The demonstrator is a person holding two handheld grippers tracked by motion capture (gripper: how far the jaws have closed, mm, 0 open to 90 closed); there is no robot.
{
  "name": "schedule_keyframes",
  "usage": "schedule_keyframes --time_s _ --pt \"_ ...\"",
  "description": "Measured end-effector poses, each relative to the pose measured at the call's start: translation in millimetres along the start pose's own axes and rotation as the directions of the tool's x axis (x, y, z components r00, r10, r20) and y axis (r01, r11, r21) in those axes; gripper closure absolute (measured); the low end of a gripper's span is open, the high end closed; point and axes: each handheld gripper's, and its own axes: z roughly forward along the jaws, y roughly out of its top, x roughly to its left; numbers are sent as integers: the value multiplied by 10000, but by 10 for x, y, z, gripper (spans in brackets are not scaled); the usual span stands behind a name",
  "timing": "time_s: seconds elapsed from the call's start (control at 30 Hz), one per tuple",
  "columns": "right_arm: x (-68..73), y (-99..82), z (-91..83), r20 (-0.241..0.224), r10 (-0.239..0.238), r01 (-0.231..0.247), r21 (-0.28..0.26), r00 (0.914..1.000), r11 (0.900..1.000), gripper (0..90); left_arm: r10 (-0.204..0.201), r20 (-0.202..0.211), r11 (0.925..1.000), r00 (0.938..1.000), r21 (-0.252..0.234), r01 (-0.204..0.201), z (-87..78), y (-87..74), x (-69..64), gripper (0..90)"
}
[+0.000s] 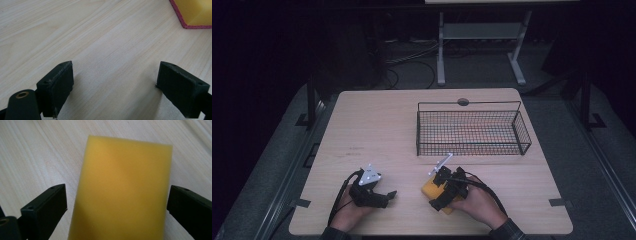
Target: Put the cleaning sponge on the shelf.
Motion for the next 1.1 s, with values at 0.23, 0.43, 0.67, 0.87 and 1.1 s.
schedule_keyframes --time_s 0.23,0.43,0.67,0.87,1.1 --pt "12 1 43 14 22 -22 103 10000 9999 66 13 -1 10000 10000 8 -13 -1 0 1 131" --pt "10 -5 41 20 -35 35 120 10000 9999 140 12 -1 10000 10000 9 -12 -1 0 1 131" --pt "16 -9 31 27 -101 100 111 9999 9999 191 3 -2 10000 10000 -3 -3 0 0 0 131" --pt "15 -10 25 29 -173 173 139 9998 9998 201 3 -1 10000 10000 -1 -3 0 0 0 131" --pt "14 -13 5 -28 -199 200 177 9998 9996 206 -5 -1 10000 10000 -7 5 0 0 0 131"
